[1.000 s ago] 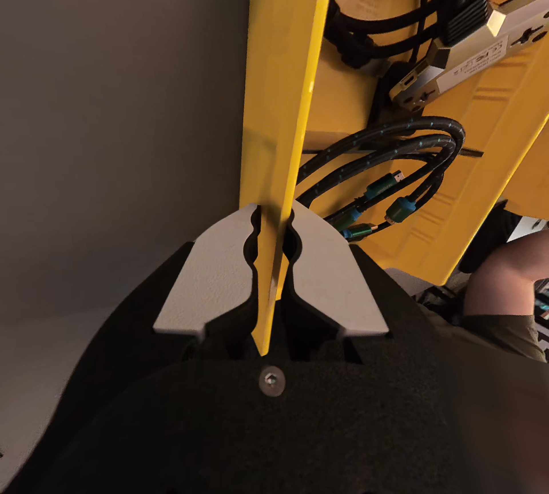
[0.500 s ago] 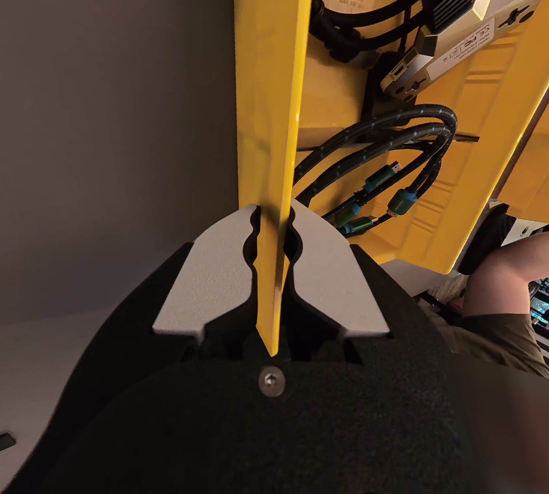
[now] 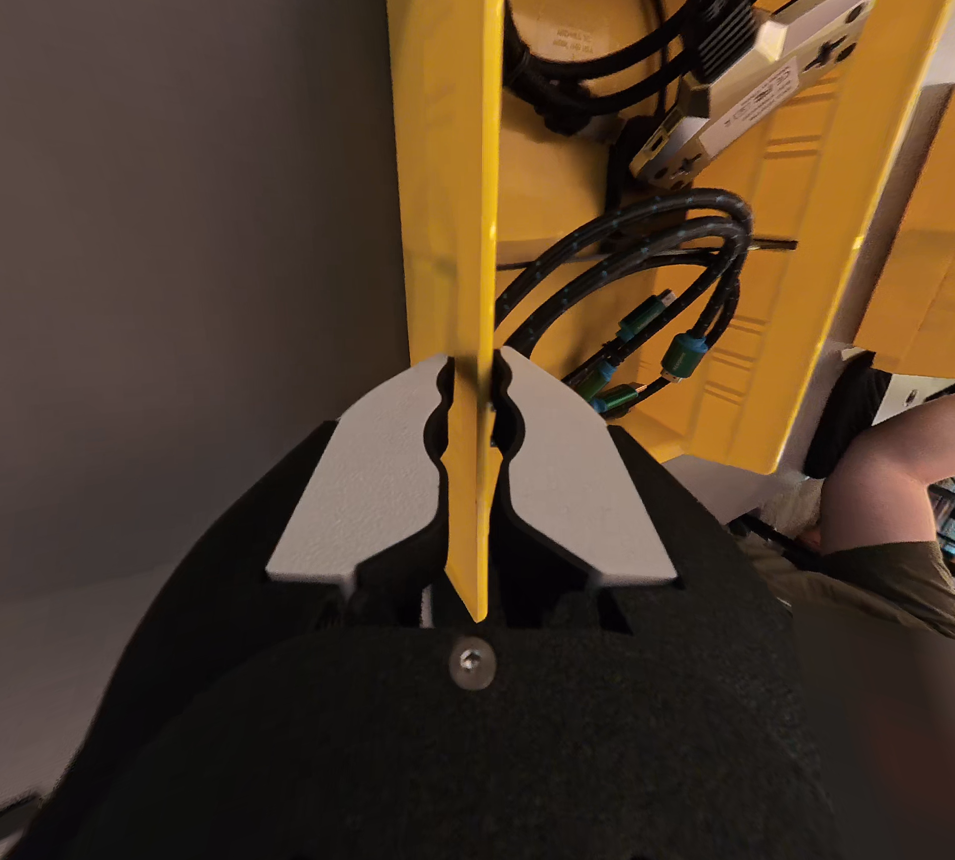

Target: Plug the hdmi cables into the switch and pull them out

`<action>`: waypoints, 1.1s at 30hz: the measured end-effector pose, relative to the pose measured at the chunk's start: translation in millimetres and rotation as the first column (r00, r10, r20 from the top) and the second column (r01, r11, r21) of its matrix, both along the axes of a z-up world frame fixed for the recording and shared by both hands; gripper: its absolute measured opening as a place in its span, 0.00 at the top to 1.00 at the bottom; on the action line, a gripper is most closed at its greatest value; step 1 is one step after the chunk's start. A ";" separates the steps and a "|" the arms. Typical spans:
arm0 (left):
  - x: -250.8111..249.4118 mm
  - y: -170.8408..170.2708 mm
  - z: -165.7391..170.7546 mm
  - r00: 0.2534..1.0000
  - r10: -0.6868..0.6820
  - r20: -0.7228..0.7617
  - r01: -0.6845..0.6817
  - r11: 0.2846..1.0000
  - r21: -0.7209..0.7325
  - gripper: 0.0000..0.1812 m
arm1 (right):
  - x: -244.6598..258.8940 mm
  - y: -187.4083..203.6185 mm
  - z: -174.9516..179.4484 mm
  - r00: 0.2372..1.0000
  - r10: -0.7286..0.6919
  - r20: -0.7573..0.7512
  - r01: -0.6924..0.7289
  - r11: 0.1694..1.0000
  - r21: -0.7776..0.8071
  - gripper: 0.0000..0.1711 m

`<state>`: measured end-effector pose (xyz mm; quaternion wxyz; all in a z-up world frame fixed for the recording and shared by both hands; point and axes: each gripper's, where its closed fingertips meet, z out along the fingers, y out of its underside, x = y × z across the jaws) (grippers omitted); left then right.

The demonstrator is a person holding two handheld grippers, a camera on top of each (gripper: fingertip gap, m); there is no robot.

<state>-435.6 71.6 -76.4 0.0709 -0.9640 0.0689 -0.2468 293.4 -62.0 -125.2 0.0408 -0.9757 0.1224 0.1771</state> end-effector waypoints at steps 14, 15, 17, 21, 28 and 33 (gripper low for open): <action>16.6 41.6 82.6 0.965 -0.203 -0.169 0.263 0.800 0.539 0.89 | 17.0 13.7 77.2 0.986 -0.107 0.131 0.059 0.943 0.327 0.81; 24.5 42.3 84.6 0.953 -0.229 -0.196 0.301 0.767 0.566 0.89 | 16.6 16.0 88.1 0.983 -0.113 0.145 0.052 0.927 0.371 0.81; 41.8 43.0 85.6 0.921 -0.282 -0.269 0.389 0.696 0.603 0.87 | 13.2 20.7 112.3 0.978 -0.121 0.167 0.028 0.882 0.471 0.81; 70.9 54.2 79.6 0.794 -0.286 -0.536 0.600 0.509 0.617 0.64 | -3.5 35.2 178.8 0.974 -0.117 0.196 -0.064 0.684 0.727 0.81; 122.1 67.7 55.8 0.549 -0.346 -0.761 0.835 0.263 0.483 0.66 | -49.1 38.0 290.5 0.933 -0.206 0.294 -0.300 0.001 0.954 0.79; 115.4 86.5 30.1 0.183 -0.276 -0.944 0.980 0.125 0.153 0.70 | -72.5 48.7 292.8 0.949 -0.151 0.275 -0.285 -0.044 0.958 0.79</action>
